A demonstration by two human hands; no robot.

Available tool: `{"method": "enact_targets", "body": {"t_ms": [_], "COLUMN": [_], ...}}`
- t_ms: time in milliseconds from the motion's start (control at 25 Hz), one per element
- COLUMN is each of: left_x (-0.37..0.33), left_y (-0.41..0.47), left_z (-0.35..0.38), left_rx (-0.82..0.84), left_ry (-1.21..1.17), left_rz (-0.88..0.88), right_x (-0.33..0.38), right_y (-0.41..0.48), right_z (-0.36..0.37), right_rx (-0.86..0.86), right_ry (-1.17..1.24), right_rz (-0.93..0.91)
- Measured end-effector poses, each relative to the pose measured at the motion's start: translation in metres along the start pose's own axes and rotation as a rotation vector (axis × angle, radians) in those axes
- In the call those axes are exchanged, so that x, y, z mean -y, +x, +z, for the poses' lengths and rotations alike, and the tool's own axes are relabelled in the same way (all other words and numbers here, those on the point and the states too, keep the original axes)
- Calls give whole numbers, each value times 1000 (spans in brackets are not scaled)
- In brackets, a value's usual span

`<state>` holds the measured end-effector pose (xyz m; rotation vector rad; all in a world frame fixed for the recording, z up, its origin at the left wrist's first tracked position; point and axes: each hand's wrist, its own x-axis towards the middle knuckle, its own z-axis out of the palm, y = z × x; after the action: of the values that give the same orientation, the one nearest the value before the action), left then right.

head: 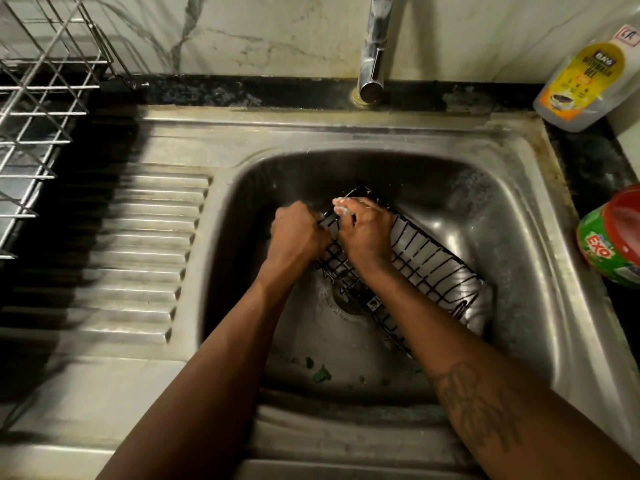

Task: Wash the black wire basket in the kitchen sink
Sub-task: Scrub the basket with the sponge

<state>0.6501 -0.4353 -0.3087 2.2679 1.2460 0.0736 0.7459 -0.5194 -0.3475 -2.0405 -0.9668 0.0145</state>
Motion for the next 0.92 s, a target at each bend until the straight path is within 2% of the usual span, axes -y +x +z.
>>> {"method": "enact_targets", "body": {"t_ms": [40, 120, 200, 320, 400, 480, 560, 680, 800, 880, 920], "left_x": [2, 0, -2, 0, 4, 6, 7, 7, -7, -20, -22], "left_y": [1, -1, -2, 2, 6, 10, 12, 5, -4, -8, -9], "left_z": [1, -3, -5, -2, -2, -4, -4, -2, -2, -11, -17], "left_rx": [-26, 1, 78, 153, 152, 196, 284, 344, 250, 211, 208], "left_ry": [1, 20, 54, 49, 36, -39, -212, -663, -842, -985, -1147], "left_rz": [-37, -67, -1, 36, 8, -19, -99, -240, -215, -164, -175], "right_x": [2, 3, 4, 14, 14, 9, 2, 9, 27, 42, 50], "right_y": [2, 10, 13, 13, 15, 19, 20, 21, 32, 38, 38], "right_z": [-2, -9, -15, -21, -32, -45, -53, -56, -67, -74, -76], "right_rx": [42, 9, -46, -51, -95, -96, -52, 35, 71, 70, 69], "right_ry": [26, 10, -2, -27, -171, -294, -302, -240, -51, 1, -8], "right_rz": [11, 98, 187, 182, 168, 228, 329, 388, 346, 235, 140]}}
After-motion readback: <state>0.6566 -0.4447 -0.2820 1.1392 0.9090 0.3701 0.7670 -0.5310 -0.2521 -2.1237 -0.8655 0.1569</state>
